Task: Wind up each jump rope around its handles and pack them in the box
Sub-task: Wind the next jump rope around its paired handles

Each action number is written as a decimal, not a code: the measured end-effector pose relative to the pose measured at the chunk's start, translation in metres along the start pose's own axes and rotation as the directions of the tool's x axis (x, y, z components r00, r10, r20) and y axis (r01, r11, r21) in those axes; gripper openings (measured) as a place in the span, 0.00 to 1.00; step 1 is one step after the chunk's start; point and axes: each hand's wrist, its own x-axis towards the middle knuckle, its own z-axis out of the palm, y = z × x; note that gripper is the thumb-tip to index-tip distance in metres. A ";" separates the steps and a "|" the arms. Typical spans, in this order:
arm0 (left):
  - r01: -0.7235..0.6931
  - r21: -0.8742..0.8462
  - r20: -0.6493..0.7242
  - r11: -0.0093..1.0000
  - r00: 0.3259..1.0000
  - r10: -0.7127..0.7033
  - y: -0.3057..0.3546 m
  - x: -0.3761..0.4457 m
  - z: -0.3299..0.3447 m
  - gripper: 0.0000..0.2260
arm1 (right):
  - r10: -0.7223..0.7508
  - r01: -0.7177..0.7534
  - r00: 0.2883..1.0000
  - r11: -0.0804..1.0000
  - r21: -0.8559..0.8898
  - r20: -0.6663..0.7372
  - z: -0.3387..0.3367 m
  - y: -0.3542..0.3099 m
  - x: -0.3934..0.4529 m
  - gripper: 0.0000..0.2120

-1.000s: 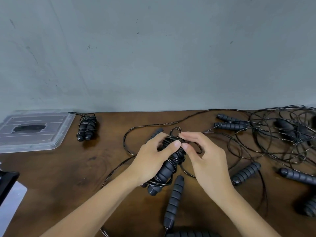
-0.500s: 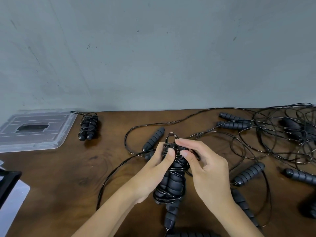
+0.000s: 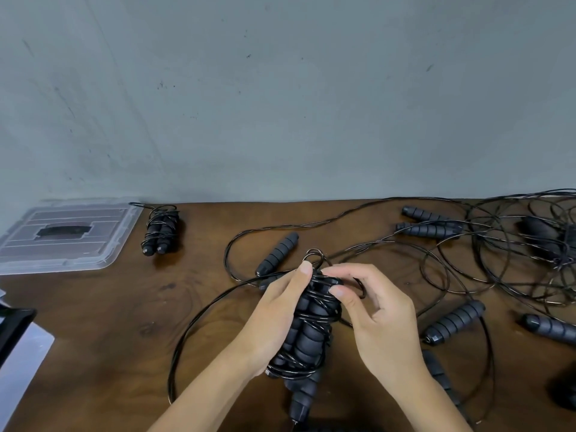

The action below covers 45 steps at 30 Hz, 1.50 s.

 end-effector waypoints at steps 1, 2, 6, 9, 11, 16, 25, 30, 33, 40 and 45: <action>-0.016 0.017 -0.004 1.000 1.000 0.016 0.001 0.000 0.001 0.21 | -0.015 0.015 1.000 1.000 -0.006 -0.018 -0.001 0.002 0.000 0.14; -0.029 0.031 -0.010 0.999 1.000 0.030 0.002 0.001 0.003 0.21 | -0.029 0.029 0.999 1.000 -0.004 -0.038 -0.002 0.004 -0.001 0.13; -0.100 0.078 -0.016 0.992 0.995 0.102 0.003 0.002 0.010 0.21 | -0.036 0.040 0.993 0.999 0.027 -0.114 -0.006 0.009 -0.002 0.14; -0.169 0.148 -0.019 0.974 0.985 0.173 0.005 0.003 0.015 0.17 | -0.009 0.001 0.987 0.999 -0.054 -0.161 -0.007 0.009 -0.004 0.14; -0.217 0.220 -0.061 0.951 0.970 0.235 0.005 0.005 0.017 0.12 | -0.019 -0.011 0.978 0.990 -0.143 -0.206 -0.006 0.008 -0.005 0.16; -0.245 0.521 -0.191 0.817 0.900 0.391 -0.002 0.011 0.023 0.12 | 0.392 -0.424 0.890 0.899 -0.109 -0.232 -0.016 0.010 -0.003 0.31; -0.175 0.861 -0.104 0.478 0.859 0.501 -0.010 0.008 0.040 0.25 | 0.493 -0.456 0.866 0.847 0.273 -0.084 -0.036 0.018 0.005 0.10; -0.159 0.859 -0.112 0.486 0.869 0.481 -0.014 0.003 0.056 0.27 | 0.389 -0.369 0.902 0.920 0.136 -0.186 -0.050 0.015 0.001 0.15; -0.137 0.834 -0.150 0.535 0.876 0.458 -0.017 0.002 0.064 0.27 | 0.262 -0.270 0.938 0.963 -0.003 -0.226 -0.057 0.014 -0.005 0.14; -0.090 0.868 -0.170 0.489 0.870 0.463 -0.021 -0.002 0.076 0.29 | -0.149 0.149 0.988 0.827 -0.542 0.045 -0.071 0.017 -0.002 0.19; -0.073 0.937 -0.139 0.341 0.818 0.558 -0.025 -0.006 0.078 0.31 | -0.148 0.261 0.963 0.702 -0.663 0.223 -0.080 0.009 0.006 0.23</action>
